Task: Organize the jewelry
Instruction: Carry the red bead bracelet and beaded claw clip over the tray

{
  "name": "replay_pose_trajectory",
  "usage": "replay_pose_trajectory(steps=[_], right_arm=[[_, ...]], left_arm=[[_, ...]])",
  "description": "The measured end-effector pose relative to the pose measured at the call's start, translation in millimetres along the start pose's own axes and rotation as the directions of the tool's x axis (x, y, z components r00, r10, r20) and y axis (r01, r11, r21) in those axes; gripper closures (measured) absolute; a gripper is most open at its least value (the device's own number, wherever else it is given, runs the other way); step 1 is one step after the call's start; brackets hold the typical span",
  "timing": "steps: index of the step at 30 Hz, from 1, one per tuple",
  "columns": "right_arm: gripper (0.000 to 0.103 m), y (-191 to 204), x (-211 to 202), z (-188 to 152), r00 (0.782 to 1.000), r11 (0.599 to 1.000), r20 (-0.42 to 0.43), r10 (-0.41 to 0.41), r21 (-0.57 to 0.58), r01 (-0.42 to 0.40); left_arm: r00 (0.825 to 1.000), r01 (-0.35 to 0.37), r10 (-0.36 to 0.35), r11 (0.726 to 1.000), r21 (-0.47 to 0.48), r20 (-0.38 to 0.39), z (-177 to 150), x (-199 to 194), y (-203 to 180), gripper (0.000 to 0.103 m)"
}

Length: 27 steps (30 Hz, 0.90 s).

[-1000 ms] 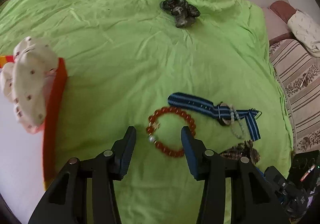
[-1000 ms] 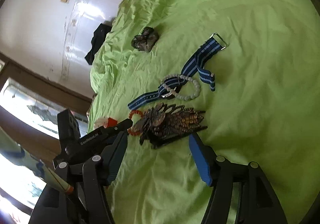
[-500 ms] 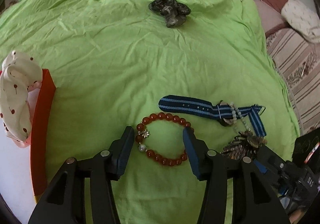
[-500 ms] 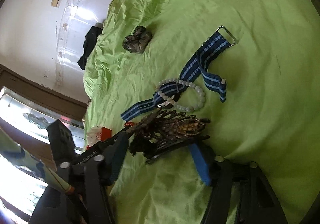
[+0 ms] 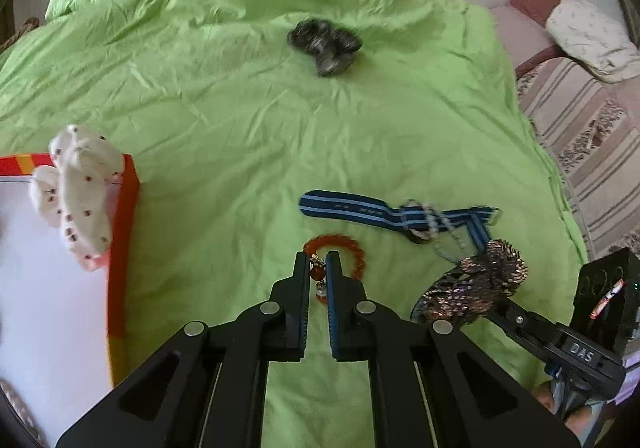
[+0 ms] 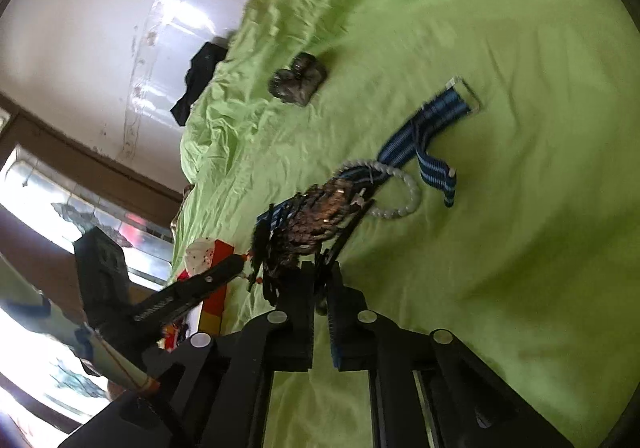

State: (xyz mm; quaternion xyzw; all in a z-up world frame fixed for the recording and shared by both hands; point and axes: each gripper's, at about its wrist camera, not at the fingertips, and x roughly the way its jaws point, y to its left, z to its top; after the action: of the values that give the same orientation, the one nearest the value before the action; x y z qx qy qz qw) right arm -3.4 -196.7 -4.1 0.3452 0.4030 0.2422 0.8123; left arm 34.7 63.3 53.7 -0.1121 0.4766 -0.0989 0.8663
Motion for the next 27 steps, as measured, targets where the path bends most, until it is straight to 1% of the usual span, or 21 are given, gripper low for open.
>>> replay_pose_trajectory(steps=[5,8,12,16,18,22,27], right_arm=[[0.098,12.9,-29.8,-9.9,0.999,0.996,0.028,-0.029,-0.085,0.031],[0.098,21.2,-39.5,-16.4,0.999,0.992,0.042,-0.035,-0.120,0.039],[0.098,30.8,-43.5,-24.5,0.998,0.987,0.047,-0.036,-0.156,0.043],[0.098,36.2,-43.4,-30.6,0.998,0.984,0.044,-0.041,-0.174,0.048],[0.098,37.3,-42.8,-34.0,0.998,0.983,0.041,-0.046,-0.177,0.052],[0.098,38.2,-41.0,-40.8,0.999,0.985,0.028,-0.046,-0.167,0.050],[0.098,50.7,-41.8,-49.6,0.999,0.985,0.008,-0.037,-0.171,0.038]], left_arm=[[0.999,0.032,-0.033,0.999,0.009,0.043,-9.7,-36.2,-4.9,0.096],[0.996,0.052,-0.052,0.999,0.000,0.070,-17.4,-60.1,-2.9,0.096],[0.993,0.062,-0.060,0.998,-0.009,0.104,-25.9,-88.8,1.7,0.096],[0.986,0.070,-0.067,0.997,-0.013,0.156,-36.3,-126.1,8.7,0.096],[0.980,0.060,-0.058,0.998,-0.009,0.191,-41.3,-145.0,12.6,0.096],[0.968,0.017,-0.016,1.000,-0.001,0.249,-50.9,-176.4,21.5,0.096],[0.959,-0.006,0.012,1.000,-0.021,0.284,-60.2,-202.0,39.9,0.096]])
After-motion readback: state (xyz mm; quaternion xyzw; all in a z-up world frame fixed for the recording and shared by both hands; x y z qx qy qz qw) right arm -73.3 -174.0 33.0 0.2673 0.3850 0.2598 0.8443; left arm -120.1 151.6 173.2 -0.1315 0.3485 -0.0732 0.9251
